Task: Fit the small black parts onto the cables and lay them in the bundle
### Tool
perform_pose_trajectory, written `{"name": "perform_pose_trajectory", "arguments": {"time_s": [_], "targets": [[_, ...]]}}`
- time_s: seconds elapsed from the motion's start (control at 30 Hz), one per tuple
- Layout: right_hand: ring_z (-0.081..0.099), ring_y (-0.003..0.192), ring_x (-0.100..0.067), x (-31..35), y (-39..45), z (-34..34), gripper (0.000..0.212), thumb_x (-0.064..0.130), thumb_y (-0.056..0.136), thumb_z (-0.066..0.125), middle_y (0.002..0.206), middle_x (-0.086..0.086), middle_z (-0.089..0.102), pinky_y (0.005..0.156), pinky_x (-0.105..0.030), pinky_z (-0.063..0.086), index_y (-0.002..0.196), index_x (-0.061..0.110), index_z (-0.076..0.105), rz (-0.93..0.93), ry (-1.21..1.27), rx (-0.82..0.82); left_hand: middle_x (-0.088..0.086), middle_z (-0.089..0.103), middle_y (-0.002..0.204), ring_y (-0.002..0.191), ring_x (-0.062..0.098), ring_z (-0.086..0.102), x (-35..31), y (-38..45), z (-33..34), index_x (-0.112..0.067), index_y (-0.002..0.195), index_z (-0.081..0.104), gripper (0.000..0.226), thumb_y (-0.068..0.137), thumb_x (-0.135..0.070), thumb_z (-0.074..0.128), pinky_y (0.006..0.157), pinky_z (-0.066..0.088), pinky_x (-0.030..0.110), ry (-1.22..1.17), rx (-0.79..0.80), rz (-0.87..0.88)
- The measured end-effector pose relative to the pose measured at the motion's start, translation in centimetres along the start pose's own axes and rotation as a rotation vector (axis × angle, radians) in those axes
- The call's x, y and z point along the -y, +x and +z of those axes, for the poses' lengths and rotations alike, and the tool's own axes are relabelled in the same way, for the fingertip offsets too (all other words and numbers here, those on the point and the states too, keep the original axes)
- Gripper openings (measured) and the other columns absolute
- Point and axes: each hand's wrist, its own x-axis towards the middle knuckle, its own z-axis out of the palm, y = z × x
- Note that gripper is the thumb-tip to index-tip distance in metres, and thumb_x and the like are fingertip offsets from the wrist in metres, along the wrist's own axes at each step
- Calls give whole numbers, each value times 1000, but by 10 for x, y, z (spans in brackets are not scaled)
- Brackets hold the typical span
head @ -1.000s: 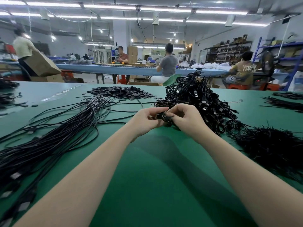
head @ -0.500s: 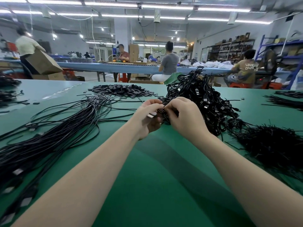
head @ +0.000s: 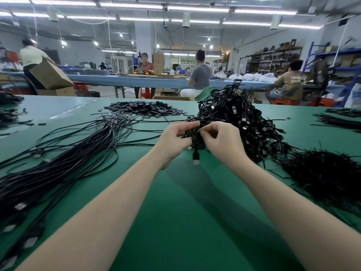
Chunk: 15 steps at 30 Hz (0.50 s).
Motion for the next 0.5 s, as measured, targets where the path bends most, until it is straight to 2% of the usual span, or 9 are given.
{"name": "perform_pose_trajectory", "arguments": {"time_s": [0.07,0.17,0.23,0.33,0.4,0.5], "targets": [[53,54,7,-1,0,0,9,13,87,65,65,20,58,53,-4,38,87,16,74,-4,9,10,-11,54,125,107,-5,54,2,-1,-6,-39,108,67,40,84,-7,69,91,43,15,107,-11,82],[53,55,11,-2,0,1,12,11,87,64,67,19,58,55,-2,38,90,15,75,-24,-5,48,-16,54,123,102,-17,51,4,0,-12,-31,111,70,36,82,-10,72,82,37,2,194,-11,134],[53,55,6,-3,-1,3,14,11,88,63,67,17,59,56,-3,38,92,14,76,-37,-29,66,-12,58,124,103,-9,55,4,1,-13,-25,112,71,35,81,-7,72,78,37,0,252,-18,152],[54,57,4,-4,-1,2,16,7,88,61,69,13,61,55,-2,39,91,13,75,-31,-30,70,-6,63,119,109,5,59,5,0,-11,-19,112,71,32,83,-5,71,91,45,14,267,-8,155],[56,56,3,-2,-2,0,18,1,88,59,66,12,60,53,-5,38,87,12,74,-37,9,63,0,69,109,99,13,65,5,-1,-8,-16,107,72,24,85,-7,69,91,49,23,218,4,135],[60,74,-16,1,-5,0,13,4,86,61,77,0,66,66,-23,43,87,8,73,-179,-131,-25,-4,71,85,72,7,62,2,-3,-3,-23,95,68,6,91,-22,64,72,50,22,150,-46,60]]}}
